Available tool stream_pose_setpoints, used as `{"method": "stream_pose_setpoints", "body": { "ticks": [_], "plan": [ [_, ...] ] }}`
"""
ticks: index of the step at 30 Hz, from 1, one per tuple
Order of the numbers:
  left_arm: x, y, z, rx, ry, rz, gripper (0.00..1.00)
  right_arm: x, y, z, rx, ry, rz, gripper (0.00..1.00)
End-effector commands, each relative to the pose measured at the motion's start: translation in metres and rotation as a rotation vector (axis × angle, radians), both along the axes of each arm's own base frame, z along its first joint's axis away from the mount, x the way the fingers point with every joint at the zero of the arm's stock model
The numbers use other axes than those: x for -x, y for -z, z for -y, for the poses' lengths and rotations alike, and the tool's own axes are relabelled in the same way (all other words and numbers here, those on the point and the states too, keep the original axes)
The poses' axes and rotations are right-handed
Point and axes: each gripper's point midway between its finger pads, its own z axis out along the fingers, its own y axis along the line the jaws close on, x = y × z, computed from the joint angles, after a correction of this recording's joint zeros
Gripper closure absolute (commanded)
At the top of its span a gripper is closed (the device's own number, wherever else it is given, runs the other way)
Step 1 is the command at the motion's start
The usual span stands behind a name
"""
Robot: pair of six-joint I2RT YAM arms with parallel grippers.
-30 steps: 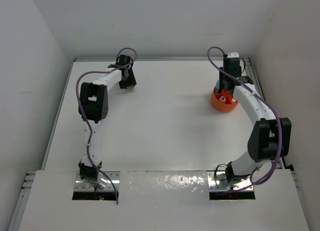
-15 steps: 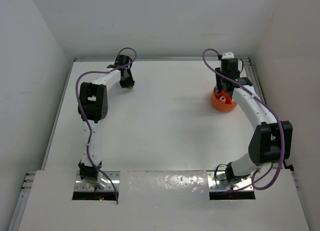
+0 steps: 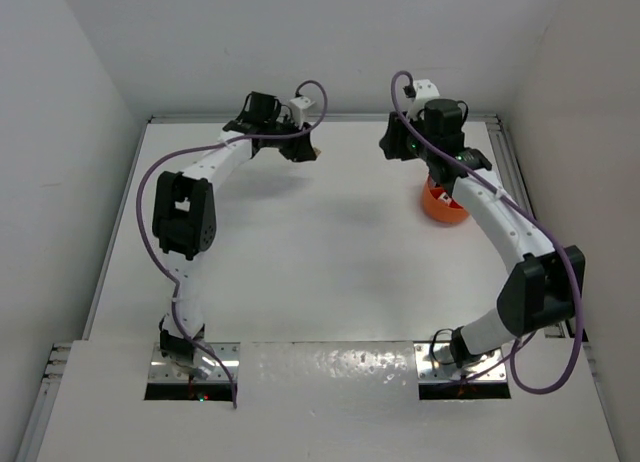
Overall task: Sort the stationery into containers
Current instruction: Pick up the stationery from the center of the board.
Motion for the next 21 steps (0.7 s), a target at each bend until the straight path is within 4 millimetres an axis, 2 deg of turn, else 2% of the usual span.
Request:
{"method": "stream_pose_setpoints", "body": {
  "ticks": [1,8,9,10,21],
  "plan": [
    [0.032,-0.074,0.045,0.097,0.351,0.268,1.00,-0.013,-0.037,-0.069,-0.279,-0.133,0.057,0.53],
    [0.045,-0.092,0.062,0.121,0.428,0.334,1.00,-0.020,-0.024,-0.129,-0.477,-0.223,-0.076,0.53],
    [0.046,-0.094,0.064,0.126,0.424,0.331,1.00,-0.023,-0.032,-0.135,-0.499,-0.243,-0.061,0.53],
    [0.046,-0.095,0.065,0.130,0.423,0.332,1.00,-0.026,-0.021,-0.139,-0.501,-0.234,-0.090,0.53],
    [0.048,-0.096,0.065,0.154,0.424,0.321,1.00,-0.044,0.011,-0.136,-0.493,-0.136,-0.161,0.55]
  ]
}}
